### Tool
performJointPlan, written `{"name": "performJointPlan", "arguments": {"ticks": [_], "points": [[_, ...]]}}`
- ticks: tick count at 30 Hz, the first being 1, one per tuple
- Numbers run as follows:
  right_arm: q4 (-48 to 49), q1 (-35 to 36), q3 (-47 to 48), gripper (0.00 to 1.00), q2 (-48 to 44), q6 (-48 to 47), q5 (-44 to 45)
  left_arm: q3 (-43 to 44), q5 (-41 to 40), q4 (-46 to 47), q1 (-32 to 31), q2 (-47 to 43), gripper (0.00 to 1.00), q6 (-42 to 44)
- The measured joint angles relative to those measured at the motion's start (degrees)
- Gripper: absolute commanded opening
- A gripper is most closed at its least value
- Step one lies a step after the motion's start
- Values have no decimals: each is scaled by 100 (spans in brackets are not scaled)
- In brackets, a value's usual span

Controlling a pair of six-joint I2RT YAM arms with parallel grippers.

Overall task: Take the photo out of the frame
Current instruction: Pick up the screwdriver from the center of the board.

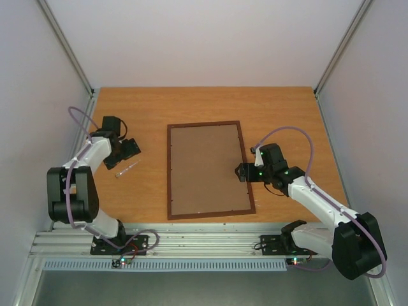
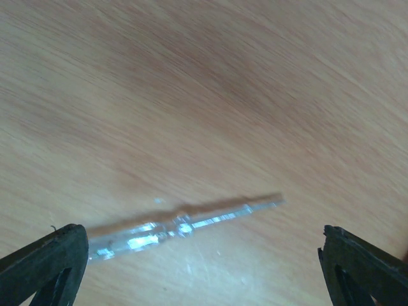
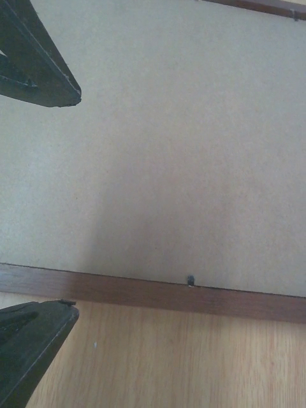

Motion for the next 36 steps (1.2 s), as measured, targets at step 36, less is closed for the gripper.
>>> {"name": "performJointPlan", "arguments": {"ticks": [36], "points": [[177,26,-101,83,-155,133,282,-859,1010,367,164,140,97,-177]]}}
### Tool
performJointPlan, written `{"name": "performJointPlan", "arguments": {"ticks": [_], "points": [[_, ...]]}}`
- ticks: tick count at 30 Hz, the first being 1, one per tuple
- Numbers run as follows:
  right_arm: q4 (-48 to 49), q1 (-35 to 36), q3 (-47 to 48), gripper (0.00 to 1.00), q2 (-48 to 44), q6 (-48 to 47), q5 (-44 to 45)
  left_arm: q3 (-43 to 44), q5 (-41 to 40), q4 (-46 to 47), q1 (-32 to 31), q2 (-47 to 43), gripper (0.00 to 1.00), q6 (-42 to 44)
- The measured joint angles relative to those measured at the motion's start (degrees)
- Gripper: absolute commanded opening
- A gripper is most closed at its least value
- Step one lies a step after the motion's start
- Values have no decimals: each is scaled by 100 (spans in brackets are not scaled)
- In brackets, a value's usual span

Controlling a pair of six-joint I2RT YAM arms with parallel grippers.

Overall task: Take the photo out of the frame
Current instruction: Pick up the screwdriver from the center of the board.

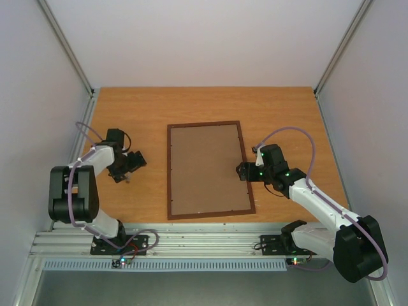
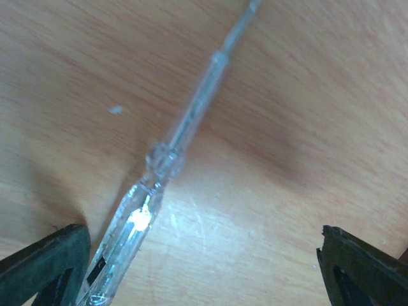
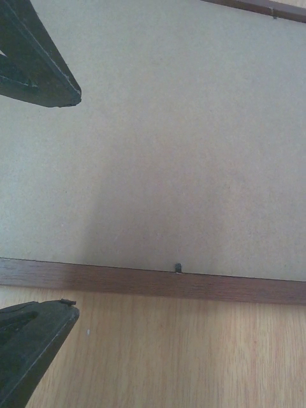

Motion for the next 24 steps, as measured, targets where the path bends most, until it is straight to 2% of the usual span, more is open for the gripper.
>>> {"name": "performJointPlan", "arguments": {"ticks": [9,16,24], "points": [[2,0,-11,83,-11,4,0,15,-385,-299,-317,39,80,-24],[0,0,-17,83,-11,4,2,299,-728,-509,-317,369,59,105],[0,0,-17,83,-11,2,31,599,-901,-614,-317,667,40,267]]}}
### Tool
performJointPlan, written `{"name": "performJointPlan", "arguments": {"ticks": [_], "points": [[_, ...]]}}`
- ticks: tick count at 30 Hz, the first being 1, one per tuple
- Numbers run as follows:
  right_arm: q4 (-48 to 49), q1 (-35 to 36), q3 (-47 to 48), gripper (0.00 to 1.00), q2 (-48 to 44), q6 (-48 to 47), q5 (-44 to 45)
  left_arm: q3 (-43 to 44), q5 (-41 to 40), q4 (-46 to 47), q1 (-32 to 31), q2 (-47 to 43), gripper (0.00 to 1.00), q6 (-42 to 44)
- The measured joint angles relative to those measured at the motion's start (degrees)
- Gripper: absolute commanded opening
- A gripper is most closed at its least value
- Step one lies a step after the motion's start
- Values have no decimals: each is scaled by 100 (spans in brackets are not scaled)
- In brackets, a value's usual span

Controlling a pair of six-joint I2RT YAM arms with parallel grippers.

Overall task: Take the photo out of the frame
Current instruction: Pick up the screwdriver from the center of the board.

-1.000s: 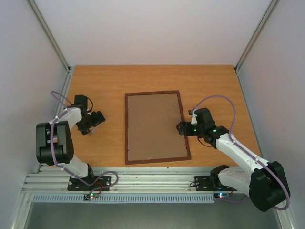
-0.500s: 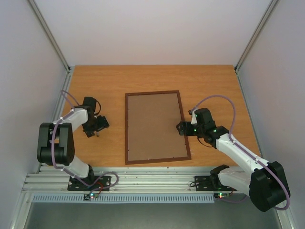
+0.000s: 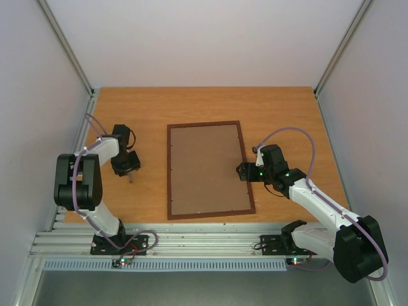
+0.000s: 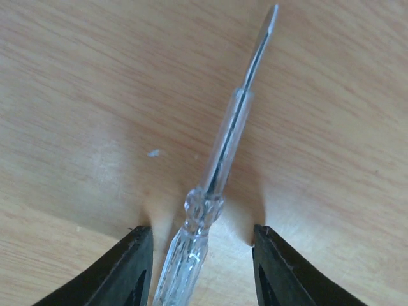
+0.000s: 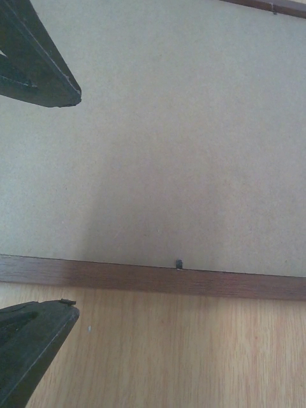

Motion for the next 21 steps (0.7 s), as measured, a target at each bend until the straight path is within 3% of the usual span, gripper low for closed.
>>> {"name": "performJointPlan", "arguments": {"ticks": [12,21], "points": [[-33,2,0,85,0,-2,44,164,74,85,-177,144,14,105],[-190,332,94,86,0,13,87,-505,638,608,-280,-636,2,-4]]}}
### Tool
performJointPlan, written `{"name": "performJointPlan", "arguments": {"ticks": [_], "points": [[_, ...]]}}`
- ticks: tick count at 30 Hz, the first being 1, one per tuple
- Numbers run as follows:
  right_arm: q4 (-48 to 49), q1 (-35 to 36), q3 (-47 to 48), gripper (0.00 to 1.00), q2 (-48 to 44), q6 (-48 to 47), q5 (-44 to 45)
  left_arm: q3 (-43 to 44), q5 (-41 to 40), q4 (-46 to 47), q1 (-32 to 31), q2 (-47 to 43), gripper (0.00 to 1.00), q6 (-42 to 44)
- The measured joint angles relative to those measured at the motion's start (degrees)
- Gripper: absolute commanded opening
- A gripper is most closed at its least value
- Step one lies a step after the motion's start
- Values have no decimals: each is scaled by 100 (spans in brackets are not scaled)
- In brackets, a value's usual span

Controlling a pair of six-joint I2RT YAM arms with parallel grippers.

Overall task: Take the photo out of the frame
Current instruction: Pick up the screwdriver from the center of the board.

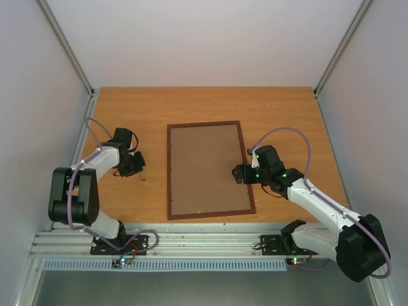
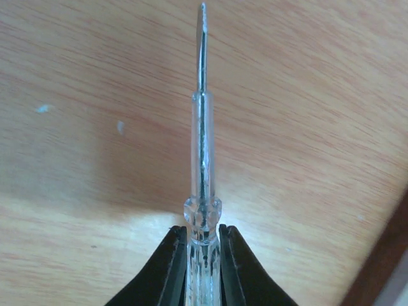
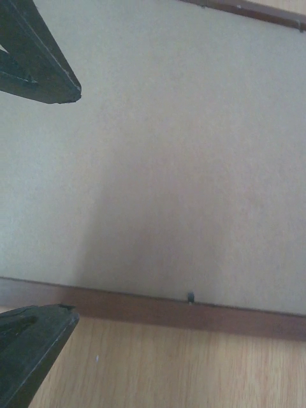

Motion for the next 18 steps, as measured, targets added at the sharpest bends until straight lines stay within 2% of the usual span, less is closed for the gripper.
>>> {"name": "performJointPlan", "arguments": {"ticks": [10,18], "points": [[-111,1043,503,86,142,149,142,-1003,839,1021,-101,-1388,0,-584],[221,1886,752,85,614,151,160,-2177,1215,2363,-704,-2962,0,-1517]]}}
